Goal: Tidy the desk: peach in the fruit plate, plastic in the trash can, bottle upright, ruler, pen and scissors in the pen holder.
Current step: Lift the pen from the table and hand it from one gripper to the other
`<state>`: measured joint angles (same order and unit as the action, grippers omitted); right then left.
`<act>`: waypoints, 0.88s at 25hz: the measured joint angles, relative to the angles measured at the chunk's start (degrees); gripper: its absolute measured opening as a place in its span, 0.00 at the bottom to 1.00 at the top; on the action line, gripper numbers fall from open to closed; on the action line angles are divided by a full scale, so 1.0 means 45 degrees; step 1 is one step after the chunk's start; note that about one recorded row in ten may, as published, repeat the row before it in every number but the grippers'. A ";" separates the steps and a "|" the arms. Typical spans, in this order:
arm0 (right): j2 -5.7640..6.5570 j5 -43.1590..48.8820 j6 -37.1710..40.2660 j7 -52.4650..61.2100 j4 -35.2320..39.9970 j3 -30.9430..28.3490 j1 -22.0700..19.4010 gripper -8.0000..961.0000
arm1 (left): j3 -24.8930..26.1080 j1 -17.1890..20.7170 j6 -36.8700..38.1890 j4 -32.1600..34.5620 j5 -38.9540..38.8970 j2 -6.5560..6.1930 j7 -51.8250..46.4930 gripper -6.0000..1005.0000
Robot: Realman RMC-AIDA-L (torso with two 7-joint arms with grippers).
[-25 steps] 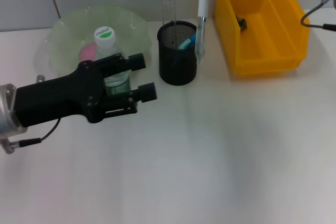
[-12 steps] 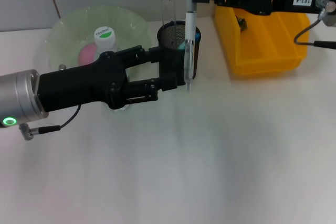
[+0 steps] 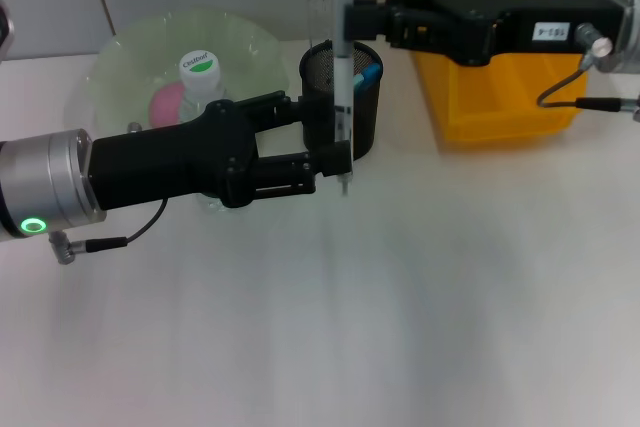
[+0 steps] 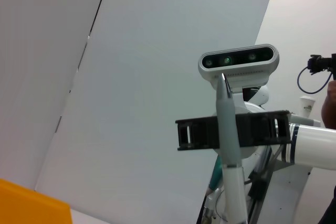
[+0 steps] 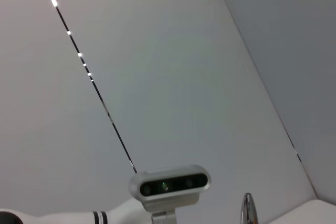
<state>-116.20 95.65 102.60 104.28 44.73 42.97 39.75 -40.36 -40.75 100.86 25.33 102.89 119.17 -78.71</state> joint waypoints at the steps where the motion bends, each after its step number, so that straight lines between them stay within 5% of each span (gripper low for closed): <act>1: -0.0021 0.0002 -0.0085 -0.0065 0.0000 0.0092 0.0002 0.14 | -0.0004 -0.0025 -0.0043 -0.0009 -0.0002 -0.0002 -0.0019 0.76; 22: -0.0134 0.0035 -0.0634 -0.0618 0.0091 0.0727 0.0093 0.14 | -0.0670 -0.0137 -0.0837 0.0060 -0.0014 -0.0059 -0.0507 0.75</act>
<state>-116.81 95.81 99.75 101.50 45.14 46.24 40.16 -43.38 -41.37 97.09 25.60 102.82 118.91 -80.99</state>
